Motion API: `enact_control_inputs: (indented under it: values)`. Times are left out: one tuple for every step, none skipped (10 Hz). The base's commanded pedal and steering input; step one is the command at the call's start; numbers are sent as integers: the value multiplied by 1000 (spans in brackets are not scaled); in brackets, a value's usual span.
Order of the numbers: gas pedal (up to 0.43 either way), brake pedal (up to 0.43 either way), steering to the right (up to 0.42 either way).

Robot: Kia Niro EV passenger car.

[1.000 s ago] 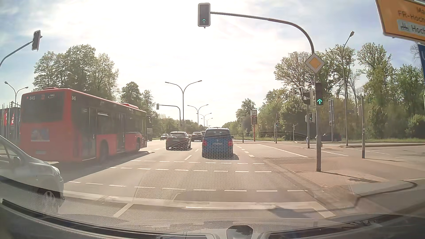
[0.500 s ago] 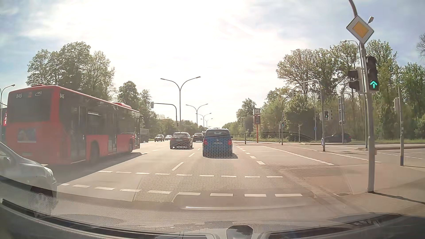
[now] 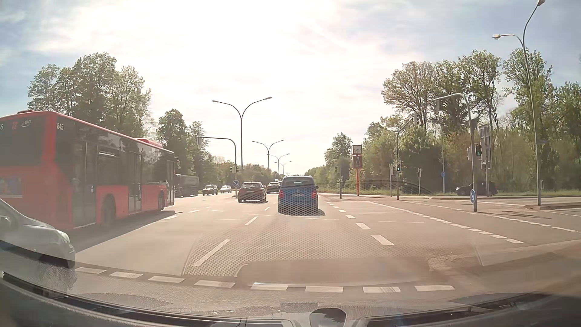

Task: Follow the waypoints while adhering to traffic rules and regulations

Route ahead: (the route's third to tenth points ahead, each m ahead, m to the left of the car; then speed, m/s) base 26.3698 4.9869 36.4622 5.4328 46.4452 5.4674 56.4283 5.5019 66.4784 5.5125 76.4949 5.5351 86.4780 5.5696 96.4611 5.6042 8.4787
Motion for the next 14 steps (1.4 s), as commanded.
enact_control_inputs:
  values:
    - [197, 0, -4]
    - [197, 0, -4]
    - [197, 0, -4]
    - [197, 0, -3]
    - [197, 0, -3]
    - [197, 0, -4]
    - [197, 0, -4]
    - [197, 0, -4]
    - [189, 0, -3]
    - [177, 0, -4]
    - [177, 0, -3]
    - [177, 0, -4]
    - [177, 0, -3]
    - [177, 0, -3]
